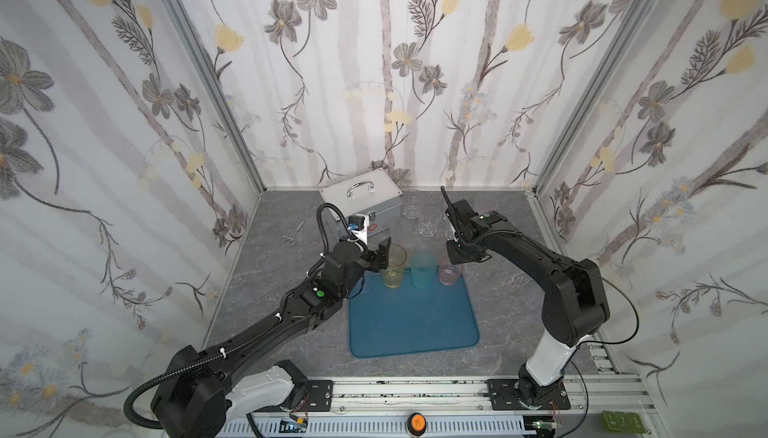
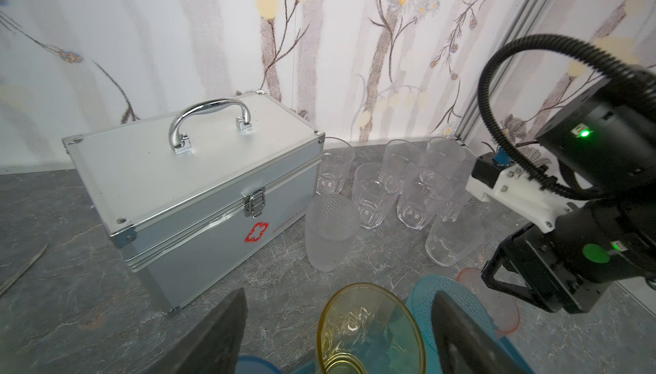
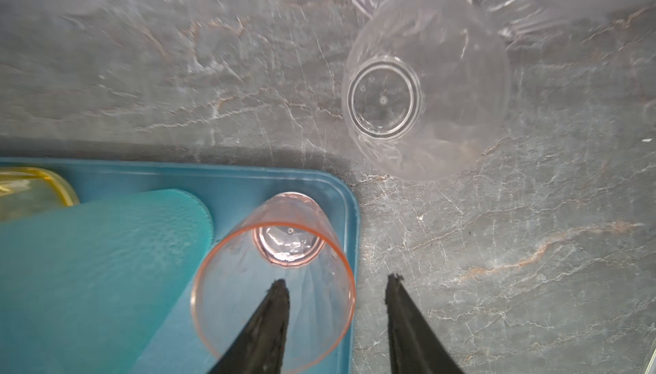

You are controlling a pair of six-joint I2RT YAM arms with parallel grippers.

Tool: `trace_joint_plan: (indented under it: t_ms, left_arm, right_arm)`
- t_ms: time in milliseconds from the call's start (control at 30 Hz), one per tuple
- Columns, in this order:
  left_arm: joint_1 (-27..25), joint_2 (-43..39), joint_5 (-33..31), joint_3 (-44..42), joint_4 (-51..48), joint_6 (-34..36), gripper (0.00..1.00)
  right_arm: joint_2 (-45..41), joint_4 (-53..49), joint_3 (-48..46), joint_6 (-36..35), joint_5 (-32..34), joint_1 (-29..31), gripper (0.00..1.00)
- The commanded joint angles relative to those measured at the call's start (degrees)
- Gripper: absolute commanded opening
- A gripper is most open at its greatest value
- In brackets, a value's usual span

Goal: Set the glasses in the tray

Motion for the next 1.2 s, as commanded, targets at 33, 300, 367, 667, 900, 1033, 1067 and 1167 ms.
trace_joint_plan:
  t_ms: [33,300,367,667,900,1033,1067,1167]
  left_arm:
    - [0.67,-1.36,-5.4,1.03,0.98,0.41,0.86]
    - [1.34,-1.31,-6.91,3.34,-0.29,3.0,0.85]
    - [1.36,-0.43,-4.84,3.71,-0.05,3.49,0.84]
    - [-2.27,5.12,1.04,3.73,3.42,6.41,0.85]
    - [-6.91,9.83,-1.04,4.29,5.34,12.79,0.87]
    - [-8.54,11.63,-1.84,4.69,5.34,15.39,0.87]
    - [-8.89,12.0,-1.89,4.78,5.32,16.06,0.87]
    - [-9.77,12.83,-2.44,4.78,5.34,17.79,0.87]
  right_arm:
    - [-3.55,-0.41,3.9,-1.92,-3.3,-0.01,0.5]
    - [-10.31,9.46,3.69,6.29,-10.32,-3.52,0.52]
    - [-11.26,12.47,2.16,8.01,-11.36,-5.61,0.52]
    - [-11.03,22.66,-2.78,11.79,-13.88,-16.37,0.52]
    - [-4.95,25.65,-4.07,14.55,-16.4,-24.4,0.51]
    - [-1.36,27.41,-4.43,15.01,-19.32,-26.35,0.51]
    - [-0.58,27.75,-4.43,15.18,-19.94,-26.67,0.51]
    - [1.31,28.85,-4.52,15.65,-20.86,-27.4,0.5]
